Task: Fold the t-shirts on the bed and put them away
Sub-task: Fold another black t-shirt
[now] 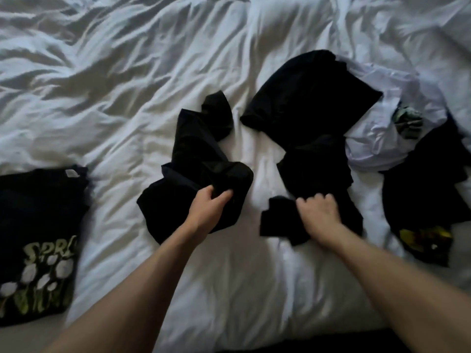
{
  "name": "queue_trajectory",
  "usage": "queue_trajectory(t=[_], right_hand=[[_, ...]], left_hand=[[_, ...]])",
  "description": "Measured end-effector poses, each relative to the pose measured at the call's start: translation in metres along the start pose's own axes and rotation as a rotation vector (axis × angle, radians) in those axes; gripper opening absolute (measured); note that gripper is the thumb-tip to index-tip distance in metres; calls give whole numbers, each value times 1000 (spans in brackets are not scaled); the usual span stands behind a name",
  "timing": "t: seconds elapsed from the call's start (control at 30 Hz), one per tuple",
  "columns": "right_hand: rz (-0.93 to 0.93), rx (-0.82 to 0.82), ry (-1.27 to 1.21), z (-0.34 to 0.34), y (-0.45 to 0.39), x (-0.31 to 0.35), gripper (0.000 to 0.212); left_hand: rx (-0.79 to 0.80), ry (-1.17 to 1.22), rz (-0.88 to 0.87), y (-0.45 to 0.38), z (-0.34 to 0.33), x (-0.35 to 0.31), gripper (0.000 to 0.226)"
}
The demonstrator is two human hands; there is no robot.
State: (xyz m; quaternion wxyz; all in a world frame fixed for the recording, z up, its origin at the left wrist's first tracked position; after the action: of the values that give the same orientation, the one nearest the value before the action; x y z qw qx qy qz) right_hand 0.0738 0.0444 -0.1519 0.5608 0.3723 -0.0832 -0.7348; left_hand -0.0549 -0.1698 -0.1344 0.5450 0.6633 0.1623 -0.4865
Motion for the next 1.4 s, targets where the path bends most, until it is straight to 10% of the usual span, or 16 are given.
queue_trajectory(t=[0.3,0.47,0.6,0.83,1.03,1.2,1.4], right_hand=[[-171,397,59,-29,22,-82,65],[-42,-126,-244,32,32,10,63],[-84,-158,-453,52,43,52,58],[18,-507,-844,76,98,66,127],[58,-507,-1150,115,128,68,21],[133,-574,-1414,148,136,68,36],[408,-549,-1651,202,134,55,19]], left_hand=[[337,57,83,3,-50,-48,29],[441,-223,58,18,-36,-39,35],[361,-387,-81,29,-32,-40,43],[375,-491,-241,73,-15,-46,57],[526,55,-232,122,12,-73,22],[567,-42,-405,133,65,-63,61],[231,-33,-619,109,90,-30,15]])
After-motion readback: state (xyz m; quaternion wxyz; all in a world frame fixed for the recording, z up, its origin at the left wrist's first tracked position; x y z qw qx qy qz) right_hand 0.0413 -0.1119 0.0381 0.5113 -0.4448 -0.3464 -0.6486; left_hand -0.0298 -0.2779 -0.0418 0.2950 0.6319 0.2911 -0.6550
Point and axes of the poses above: each hand's wrist, its own y-axis away from the middle knuckle, its own z-axis out of the back of the hand, x = y × z, the point moved 2 cm from there along -y, towards the middle knuckle, and after that the axes turned 10 degrees about y, right-handed, at the moved point
